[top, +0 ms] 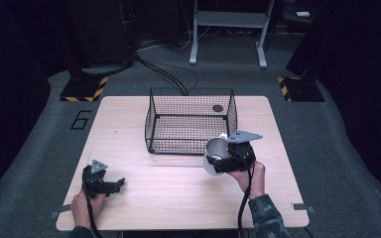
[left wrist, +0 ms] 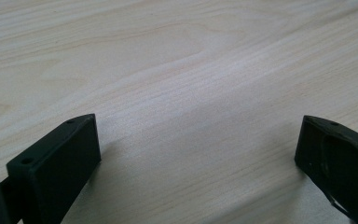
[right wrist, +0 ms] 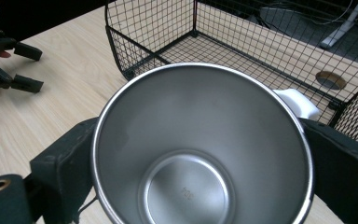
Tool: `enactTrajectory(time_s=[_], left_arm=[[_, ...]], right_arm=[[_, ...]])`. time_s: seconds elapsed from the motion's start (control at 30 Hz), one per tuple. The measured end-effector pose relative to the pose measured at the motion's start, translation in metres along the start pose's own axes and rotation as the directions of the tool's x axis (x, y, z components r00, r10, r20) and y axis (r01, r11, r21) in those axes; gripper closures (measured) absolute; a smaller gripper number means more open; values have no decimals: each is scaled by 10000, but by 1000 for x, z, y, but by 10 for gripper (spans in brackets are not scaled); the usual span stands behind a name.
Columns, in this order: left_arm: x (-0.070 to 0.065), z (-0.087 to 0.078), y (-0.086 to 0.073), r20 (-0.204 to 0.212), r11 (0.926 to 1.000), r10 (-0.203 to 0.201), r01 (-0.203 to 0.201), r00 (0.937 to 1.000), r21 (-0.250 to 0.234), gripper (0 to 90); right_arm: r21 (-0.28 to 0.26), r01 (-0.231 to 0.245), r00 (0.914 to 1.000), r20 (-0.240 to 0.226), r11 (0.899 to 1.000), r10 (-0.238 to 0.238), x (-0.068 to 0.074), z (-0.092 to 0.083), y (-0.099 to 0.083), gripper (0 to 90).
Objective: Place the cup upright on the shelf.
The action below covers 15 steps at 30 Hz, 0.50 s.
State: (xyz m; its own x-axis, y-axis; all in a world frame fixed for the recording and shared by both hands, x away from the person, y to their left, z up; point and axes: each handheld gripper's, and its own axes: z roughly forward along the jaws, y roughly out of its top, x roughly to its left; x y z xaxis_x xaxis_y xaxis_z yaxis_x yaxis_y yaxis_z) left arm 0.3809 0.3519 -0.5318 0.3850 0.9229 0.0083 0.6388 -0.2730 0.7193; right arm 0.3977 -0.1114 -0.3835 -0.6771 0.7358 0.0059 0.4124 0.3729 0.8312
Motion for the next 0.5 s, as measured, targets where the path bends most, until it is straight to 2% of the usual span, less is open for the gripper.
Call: enactTrajectory(time_s=[0.4, 0.5], left_arm=[[0, 0, 0, 2, 10000, 44, -44, 10000, -36, 0], [0, 0, 0, 3, 10000, 44, -44, 10000, -38, 0]], right_arm=[[-162, 280, 9995, -168, 9995, -282, -3, -4, 25, 60], [-269, 168, 9997, -192, 9995, -173, -3, -5, 32, 60]])
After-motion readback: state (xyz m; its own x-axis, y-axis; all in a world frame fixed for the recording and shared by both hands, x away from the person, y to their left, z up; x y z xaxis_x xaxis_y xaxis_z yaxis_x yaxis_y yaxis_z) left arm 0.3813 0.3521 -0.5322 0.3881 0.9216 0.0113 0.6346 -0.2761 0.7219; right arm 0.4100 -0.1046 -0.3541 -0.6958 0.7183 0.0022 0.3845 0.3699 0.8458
